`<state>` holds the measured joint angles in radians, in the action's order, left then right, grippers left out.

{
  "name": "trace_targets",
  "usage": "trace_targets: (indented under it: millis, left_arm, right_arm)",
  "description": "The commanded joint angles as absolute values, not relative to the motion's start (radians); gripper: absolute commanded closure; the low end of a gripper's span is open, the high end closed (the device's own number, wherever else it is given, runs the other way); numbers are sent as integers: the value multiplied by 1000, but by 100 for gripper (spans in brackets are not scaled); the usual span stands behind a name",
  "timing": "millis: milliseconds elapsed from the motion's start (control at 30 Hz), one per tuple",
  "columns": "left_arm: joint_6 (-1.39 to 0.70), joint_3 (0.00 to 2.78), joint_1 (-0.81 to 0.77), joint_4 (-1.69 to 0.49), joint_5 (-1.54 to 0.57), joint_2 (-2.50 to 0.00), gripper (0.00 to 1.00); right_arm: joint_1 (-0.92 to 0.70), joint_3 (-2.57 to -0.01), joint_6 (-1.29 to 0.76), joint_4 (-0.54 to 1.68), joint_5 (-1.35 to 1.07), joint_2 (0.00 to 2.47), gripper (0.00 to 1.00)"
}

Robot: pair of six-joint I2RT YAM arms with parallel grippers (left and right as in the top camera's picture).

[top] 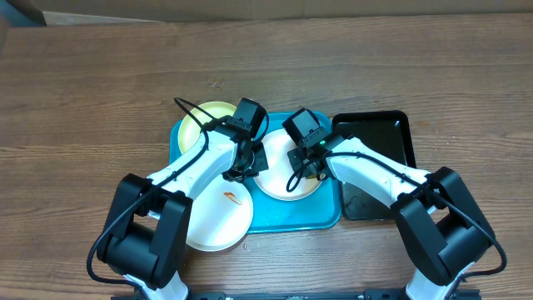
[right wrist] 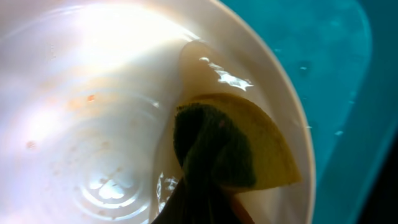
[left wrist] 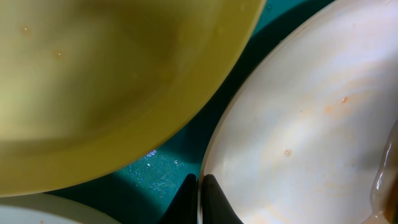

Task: Clean dirty plates on tray and stack at the side
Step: 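Rub the sponge over the right white plate with the right gripper, then move the sponge back into the black basin and rinse it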

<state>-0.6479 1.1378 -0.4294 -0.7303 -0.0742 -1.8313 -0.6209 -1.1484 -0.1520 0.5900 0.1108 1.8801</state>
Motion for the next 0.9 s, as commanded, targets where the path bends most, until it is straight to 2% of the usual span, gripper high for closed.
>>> trace_targets:
  millis: [0, 200, 500, 700, 867]
  left_arm:
    - [-624, 1132, -419, -728, -52, -1838, 96]
    - [-624, 1132, -419, -728, -52, -1838, 96]
    - [-622, 1132, -419, -730, -52, -1838, 96]
    - [-612, 1132, -419, -729, -52, -1838, 96]
    - [-613, 1132, -419, -728, -52, -1838, 95]
  right_arm:
    - [-626, -1123, -57, 583, -58, 1876, 96]
    - [-589, -1149, -34, 595, -140, 1876, 96]
    - [-369, -1326, 9, 689, -733, 1874, 96]
    - [-199, -1456, 61, 1000, -703, 1861, 96]
    - [-100, -1464, 52, 1145, -499, 1838, 96]
